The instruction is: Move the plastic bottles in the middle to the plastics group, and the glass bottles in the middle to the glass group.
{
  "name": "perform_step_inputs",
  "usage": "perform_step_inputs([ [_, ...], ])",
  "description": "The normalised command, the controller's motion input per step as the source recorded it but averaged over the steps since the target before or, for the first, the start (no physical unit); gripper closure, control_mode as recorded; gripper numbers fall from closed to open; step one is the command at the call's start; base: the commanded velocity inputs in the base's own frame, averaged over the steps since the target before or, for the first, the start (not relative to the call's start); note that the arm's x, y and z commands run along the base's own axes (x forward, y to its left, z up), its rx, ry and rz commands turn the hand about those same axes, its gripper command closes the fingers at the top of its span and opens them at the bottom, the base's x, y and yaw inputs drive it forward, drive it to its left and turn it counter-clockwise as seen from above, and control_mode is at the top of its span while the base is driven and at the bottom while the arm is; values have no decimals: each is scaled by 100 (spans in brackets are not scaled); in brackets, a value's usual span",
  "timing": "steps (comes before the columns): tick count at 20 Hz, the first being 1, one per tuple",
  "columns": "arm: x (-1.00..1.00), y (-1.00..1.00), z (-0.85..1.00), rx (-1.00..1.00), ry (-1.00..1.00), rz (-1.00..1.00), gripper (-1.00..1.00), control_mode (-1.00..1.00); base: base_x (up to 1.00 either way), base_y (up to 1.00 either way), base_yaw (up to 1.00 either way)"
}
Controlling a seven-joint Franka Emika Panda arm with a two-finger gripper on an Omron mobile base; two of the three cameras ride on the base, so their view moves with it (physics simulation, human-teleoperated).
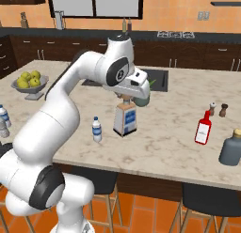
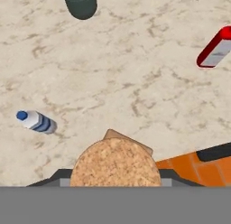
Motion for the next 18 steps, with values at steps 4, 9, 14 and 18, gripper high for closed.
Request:
perform_step_inputs([
  [4, 0, -56, -26, -6, 1, 3, 100, -100, 0, 0, 0],
  [9, 2, -46, -31, -4, 0, -3, 100, -100, 0, 0, 0],
  [14, 25, -61, -36, -2, 0, -21, 100, -100, 0, 0, 0],
  [18, 14, -70, -39, 0, 0, -33, 100, -100, 0, 0, 0],
])
